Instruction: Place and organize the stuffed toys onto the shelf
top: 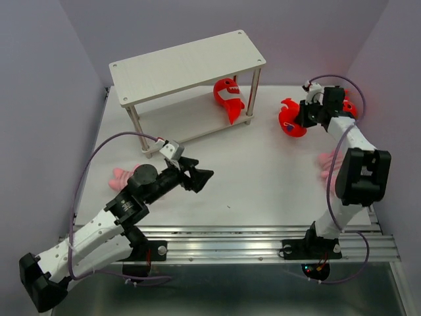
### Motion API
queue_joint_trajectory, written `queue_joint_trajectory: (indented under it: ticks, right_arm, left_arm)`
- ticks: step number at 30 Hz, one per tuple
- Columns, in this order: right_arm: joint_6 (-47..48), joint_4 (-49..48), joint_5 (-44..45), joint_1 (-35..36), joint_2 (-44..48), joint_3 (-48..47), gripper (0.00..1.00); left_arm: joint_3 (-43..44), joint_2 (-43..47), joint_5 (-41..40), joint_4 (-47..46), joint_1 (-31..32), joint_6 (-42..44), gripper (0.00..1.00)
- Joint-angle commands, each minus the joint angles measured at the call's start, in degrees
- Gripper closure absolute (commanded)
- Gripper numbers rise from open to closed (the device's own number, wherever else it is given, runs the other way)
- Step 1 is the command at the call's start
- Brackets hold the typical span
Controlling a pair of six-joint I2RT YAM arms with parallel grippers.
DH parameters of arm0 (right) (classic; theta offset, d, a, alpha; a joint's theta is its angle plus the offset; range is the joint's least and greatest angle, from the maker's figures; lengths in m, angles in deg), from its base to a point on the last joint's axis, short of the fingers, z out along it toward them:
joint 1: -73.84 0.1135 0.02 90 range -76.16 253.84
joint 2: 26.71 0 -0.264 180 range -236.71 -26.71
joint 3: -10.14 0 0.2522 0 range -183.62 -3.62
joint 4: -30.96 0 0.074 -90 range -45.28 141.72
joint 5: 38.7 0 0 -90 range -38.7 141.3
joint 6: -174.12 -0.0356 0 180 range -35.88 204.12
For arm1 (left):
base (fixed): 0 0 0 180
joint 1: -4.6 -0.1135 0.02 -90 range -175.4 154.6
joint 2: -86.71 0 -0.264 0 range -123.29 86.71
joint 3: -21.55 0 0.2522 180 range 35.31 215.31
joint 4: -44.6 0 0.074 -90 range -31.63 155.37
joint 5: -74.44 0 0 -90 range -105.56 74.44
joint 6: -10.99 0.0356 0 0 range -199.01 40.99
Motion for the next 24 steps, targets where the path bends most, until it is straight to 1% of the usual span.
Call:
queue_joint_trajectory:
  ticks: [1,2,3,4,5,6,7,8,9,10,13,15,17,20,24]
  right_arm:
    - [-3.1,7.0,-17.7,-1.5,18.1,7.1,0.99]
    - [-2.2,10.4,-20.9,-1.5,20.9,8.2,0.99]
    - [1.8,14.2,-23.5,-1.5,25.4,9.0,0.99]
    - [5.6,19.2,-27.1,-1.5,27.4,9.3,0.99]
    - [9.4,29.1,-32.0,-1.5,29.0,9.4,0.99]
    - [16.4,33.6,-33.2,-1.5,30.4,9.5,0.98]
    - [19.6,41.7,-34.9,-1.5,33.0,9.8,0.98]
    - [23.4,45.4,-35.2,-1.5,34.1,10.7,0.98]
    - [28.5,47.9,-35.0,-0.9,36.5,11.4,0.98]
    - [30.3,51.7,-34.6,-0.9,37.7,12.2,0.98]
    - [35.9,55.5,-33.9,-0.3,41.1,14.0,0.98]
    - [37.0,56.9,-33.4,0.2,43.9,15.0,0.98]
    - [38.1,58.3,-33.6,0.2,45.7,15.5,0.98]
    - [39.1,58.8,-34.5,1.3,46.5,16.8,0.98]
    - [38.7,57.6,-35.9,2.0,47.5,18.3,0.98]
  left_arm:
    - [-1.0,-3.2,-4.6,-7.2,8.9,3.4,0.18]
    - [-1.0,-3.9,-5.2,-8.0,11.0,5.5,0.18]
    - [-1.0,-5.3,-6.1,-8.9,14.4,6.7,0.18]
    - [-1.0,-6.0,-6.1,-9.8,15.9,7.9,0.18]
    - [-0.9,-6.7,-6.5,-11.5,17.4,9.6,0.18]
    - [-0.9,-7.8,-6.2,-12.5,18.7,14.3,0.18]
    - [-1.0,-8.3,-5.5,-15.0,21.6,16.7,0.17]
    - [-1.1,-9.3,-5.0,-16.3,22.9,20.3,0.14]
    - [-1.2,-9.8,-4.7,-17.4,24.2,26.1,0.14]
    - [-1.2,-10.4,-4.5,-18.3,26.7,29.2,0.14]
    - [-0.9,-13.9,-5.9,-20.7,29.1,38.5,0.12]
    - [0.0,-16.5,-8.8,-21.2,30.1,41.3,0.11]
    - [0.6,-18.2,-9.9,-21.9,30.5,44.1,0.11]
    - [2.1,-21.5,-9.6,-23.5,31.2,48.7,0.11]
    - [6.8,-28.4,-9.6,-24.1,32.0,52.7,0.11]
